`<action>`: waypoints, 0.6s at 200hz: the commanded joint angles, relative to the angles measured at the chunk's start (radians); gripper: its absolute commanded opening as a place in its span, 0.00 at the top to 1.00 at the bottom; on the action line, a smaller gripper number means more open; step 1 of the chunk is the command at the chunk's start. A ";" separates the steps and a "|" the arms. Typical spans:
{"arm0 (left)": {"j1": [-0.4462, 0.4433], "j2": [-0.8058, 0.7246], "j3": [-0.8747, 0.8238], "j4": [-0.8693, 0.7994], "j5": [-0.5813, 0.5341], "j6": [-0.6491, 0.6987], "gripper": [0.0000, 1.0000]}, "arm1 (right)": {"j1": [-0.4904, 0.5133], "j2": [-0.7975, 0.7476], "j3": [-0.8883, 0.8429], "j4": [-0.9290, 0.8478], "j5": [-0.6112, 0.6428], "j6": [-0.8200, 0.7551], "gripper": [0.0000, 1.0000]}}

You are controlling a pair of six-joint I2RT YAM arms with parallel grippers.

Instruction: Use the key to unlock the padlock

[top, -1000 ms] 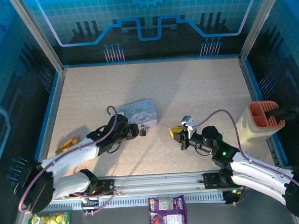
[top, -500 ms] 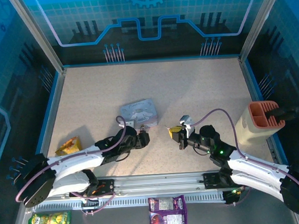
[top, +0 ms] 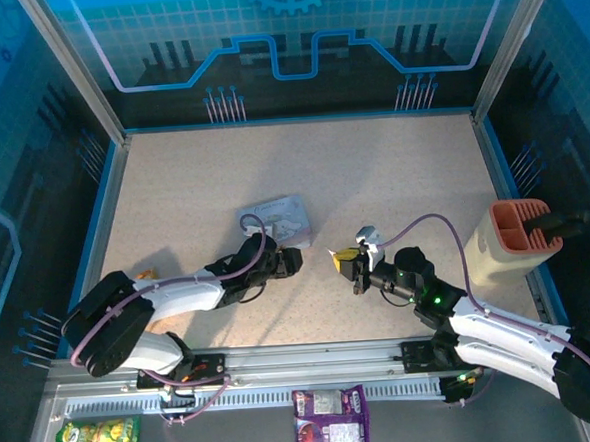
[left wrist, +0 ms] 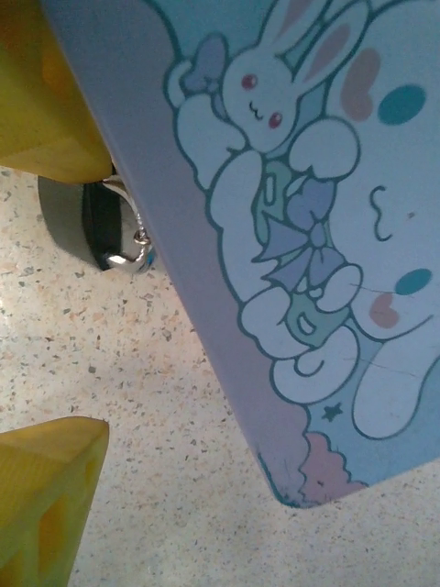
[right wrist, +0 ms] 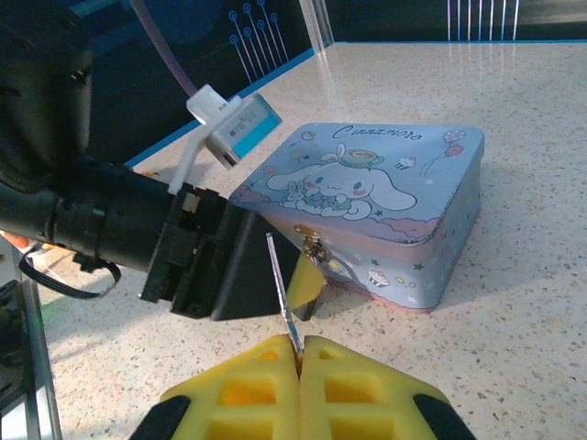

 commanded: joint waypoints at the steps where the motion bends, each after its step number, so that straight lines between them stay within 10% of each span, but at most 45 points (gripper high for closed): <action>1: 0.008 0.042 0.023 0.058 0.013 0.028 0.32 | -0.001 0.013 0.015 0.051 0.008 0.018 1.00; 120: 0.055 0.103 -0.039 0.197 0.011 0.090 0.34 | 0.011 0.042 0.026 0.062 0.004 0.018 1.00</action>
